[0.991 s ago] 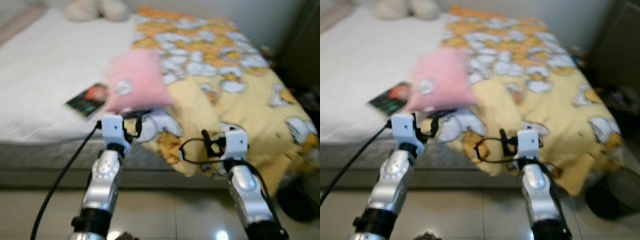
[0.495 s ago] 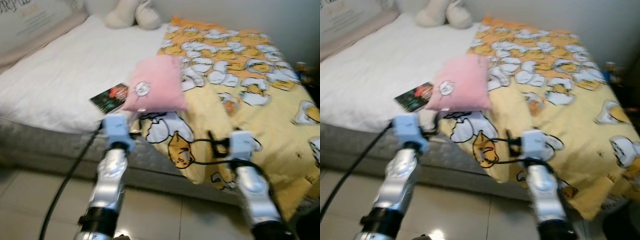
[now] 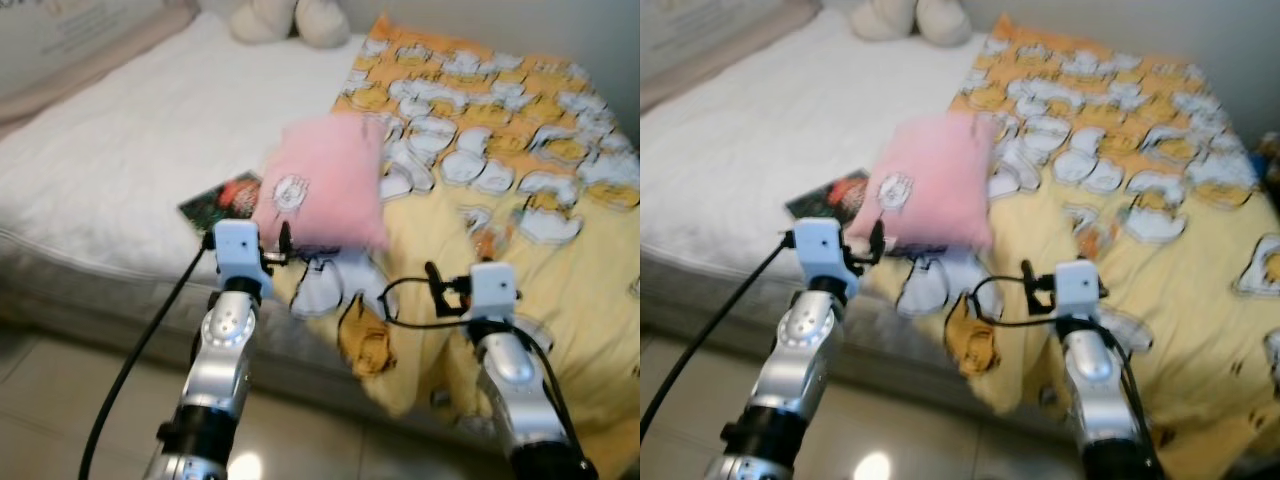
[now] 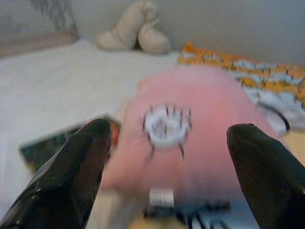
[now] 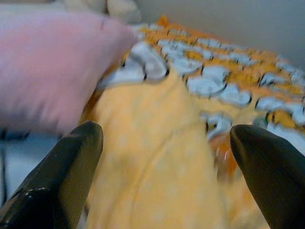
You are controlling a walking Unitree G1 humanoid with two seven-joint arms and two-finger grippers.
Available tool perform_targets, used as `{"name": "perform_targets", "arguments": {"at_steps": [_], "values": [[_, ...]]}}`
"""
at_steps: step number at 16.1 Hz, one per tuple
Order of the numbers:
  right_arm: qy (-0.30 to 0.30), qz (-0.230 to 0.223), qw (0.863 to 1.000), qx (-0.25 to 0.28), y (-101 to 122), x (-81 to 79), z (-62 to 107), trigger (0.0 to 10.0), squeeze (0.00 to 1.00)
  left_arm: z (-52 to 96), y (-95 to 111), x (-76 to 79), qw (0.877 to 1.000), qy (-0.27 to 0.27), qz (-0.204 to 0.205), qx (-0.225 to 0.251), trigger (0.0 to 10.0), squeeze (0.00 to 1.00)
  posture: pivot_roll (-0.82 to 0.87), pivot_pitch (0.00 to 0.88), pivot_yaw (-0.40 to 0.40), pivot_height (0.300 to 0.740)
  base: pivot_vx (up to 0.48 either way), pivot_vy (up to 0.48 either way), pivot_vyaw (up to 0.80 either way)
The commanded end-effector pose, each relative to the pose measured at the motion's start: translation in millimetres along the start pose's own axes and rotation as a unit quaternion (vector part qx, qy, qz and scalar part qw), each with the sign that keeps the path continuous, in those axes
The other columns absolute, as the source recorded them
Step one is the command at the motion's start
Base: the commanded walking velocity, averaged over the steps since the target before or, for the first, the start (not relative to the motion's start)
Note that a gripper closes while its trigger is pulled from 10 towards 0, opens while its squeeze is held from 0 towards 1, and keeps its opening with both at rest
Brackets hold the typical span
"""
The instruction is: Clean up the room
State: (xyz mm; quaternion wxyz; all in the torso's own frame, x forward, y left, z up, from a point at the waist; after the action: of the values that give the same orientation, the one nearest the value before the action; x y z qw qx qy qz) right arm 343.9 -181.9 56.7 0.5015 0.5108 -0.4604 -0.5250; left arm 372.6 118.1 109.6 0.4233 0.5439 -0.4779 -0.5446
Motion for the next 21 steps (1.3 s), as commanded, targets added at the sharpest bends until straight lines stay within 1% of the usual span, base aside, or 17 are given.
{"name": "perform_targets", "arguments": {"at_steps": [1, 4, 5, 7, 8, 9, 10, 11, 12, 13, 14, 15, 16, 17, 18, 20, 21], "values": [[0.011, 0.001, 1.0, 0.014, 7.3, -10.6, -3.3, 10.0, 0.0, -4.4, 6.9, -8.5, 1.0, 0.002, -0.012, 0.015, 10.0, 0.0, 0.03, 0.0, -0.024, 0.74, 0.48, 0.0, 0.0], [0.003, 0.005, 0.999, 0.035, 19.7, -9.7, -7.0, 10.0, 0.0, -11.8, 17.6, -11.0, 0.999, -0.007, -0.024, 0.033, 10.0, 0.0, 0.03, 0.0, -0.025, 0.74, 0.48, 0.0, 0.0], [0.0, 0.003, 0.999, 0.048, 31.4, -9.6, -12.2, 10.0, 0.0, -13.3, 17.9, -12.9, 0.999, -0.003, -0.027, 0.032, 10.0, 0.0, 0.02, 0.0, -0.021, 0.74, 0.48, 0.0, 0.0], [0.004, -0.007, 0.998, 0.069, 51.1, -13.5, -19.6, 10.0, 0.0, -10.9, 16.4, -15.7, 0.999, 0.012, -0.027, 0.029, 10.0, 0.0, 0.01, 0.0, -0.014, 0.74, 0.48, 0.0, 0.0], [0.012, -0.017, 0.995, 0.093, 71.8, -18.4, -25.1, 10.0, 0.0, -11.5, 18.1, -20.9, 0.999, 0.025, -0.021, 0.031, 10.0, 0.0, 0.01, 0.0, -0.015, 0.74, 0.48, 0.0, 0.0], [0.019, -0.032, 0.994, 0.102, 83.3, -22.3, -29.2, 10.0, 0.0, -14.3, 20.9, -28.7, 0.998, 0.038, -0.03, 0.032, 10.0, 0.0, 0.01, 0.0, -0.015, 0.74, 0.48, 0.0, 0.0], [0.023, -0.042, 0.994, 0.101, 87.0, -24.8, -31.7, 10.0, 0.0, -16.7, 22.1, -33.0, 0.998, 0.044, -0.036, 0.031, 10.0, 0.0, 0.01, 0.0, -0.015, 0.74, 0.48, 0.0, 0.0], [0.037, -0.105, 0.991, 0.075, 88.1, -32.8, -39.8, 10.0, 0.0, -27.0, 17.4, -45.5, 0.996, 0.061, -0.07, -0.001, 10.0, 0.0, 0.01, 0.0, -0.014, 0.74, 0.48, 0.0, 0.0], [0.041, -0.164, 0.985, 0.04, 82.5, -37.9, -44.9, 10.0, 0.0, -34.2, 7.8, -50.6, 0.991, 0.059, -0.109, -0.043, 10.0, 0.0, 0.02, 0.0, -0.017, 0.74, 0.0, 0.0, 0.0], [0.037, -0.212, 0.977, 0.011, 76.0, -40.1, -48.1, 10.0, 0.0, -38.4, -1.4, -48.6, 0.994, 0.038, -0.07, -0.077, 10.0, 0.0, 0.02, 0.0, -0.018, 0.74, 0.0, 0.0, 0.0], [0.038, -0.287, 0.956, -0.044, 63.6, -47.9, -50.9, 10.0, 0.0, -42.1, -18.7, -29.2, 0.987, -0.044, 0.032, -0.148, 10.0, 0.0, 0.03, 0.0, -0.018, 0.74, 0.0, 0.0, 0.0], [0.04, -0.321, 0.944, -0.073, 54.6, -52.9, -49.9, 10.0, 0.0, -40.7, -28.6, -20.8, 0.969, -0.085, 0.123, -0.196, 10.0, 0.0, 0.02, 0.0, -0.014, 0.74, 0.0, 0.0, 0.0], [0.035, -0.319, 0.943, -0.089, 45.3, -51.9, -48.2, 10.0, 0.0, -39.7, -33.5, -21.1, 0.959, -0.098, 0.157, -0.215, 10.0, 0.0, 0.02, 0.0, -0.009, 0.74, 0.0, 0.0, 0.0], [0.03, -0.326, 0.939, -0.107, 36.2, -50.9, -46.7, 10.0, 0.0, -40.6, -34.8, -24.6, 0.954, -0.099, 0.178, -0.222, 10.0, 0.0, 0.01, 0.0, -0.007, 0.74, 0.0, 0.0, 0.0], [0.024, -0.333, 0.935, -0.121, 27.7, -48.1, -44.4, 10.0, 0.0, -44.0, -32.5, -33.6, 0.951, -0.091, 0.196, -0.222, 10.0, 0.0, 0.01, 0.0, -0.004, 0.74, 0.0, 0.0, 0.0], [0.03, -0.357, 0.921, -0.156, 13.0, -54.0, -41.6, 10.0, 0.0, -45.6, -38.8, -41.7, 0.948, -0.083, 0.195, -0.238, 10.0, 0.0, 0.0, 0.0, -0.003, 0.74, 0.0, 0.0, 0.0], [0.039, -0.37, 0.911, -0.18, 6.0, -59.0, -40.1, 10.0, 0.0, -44.0, -46.3, -38.4, 0.941, -0.082, 0.209, -0.253, 10.0, 0.0, 0.01, 0.0, 0.0, 0.74, 0.0, 0.0, 0.0]]}}
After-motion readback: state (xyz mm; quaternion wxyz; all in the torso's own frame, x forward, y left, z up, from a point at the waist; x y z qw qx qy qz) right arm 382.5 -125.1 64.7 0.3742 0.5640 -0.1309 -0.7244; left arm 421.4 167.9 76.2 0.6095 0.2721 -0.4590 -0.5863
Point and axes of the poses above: a point about 5 cm out from each wrist's last joint towards the gripper, its own z axis pointing back from the gripper into the wrist, its own y axis along the axis of the wrist's last joint, x = y × z, the point moved 6 cm from there along -z, pointing out of the wrist towards the gripper, and after that the axes turned 12 degrees about -z, right-handed, at the moved point
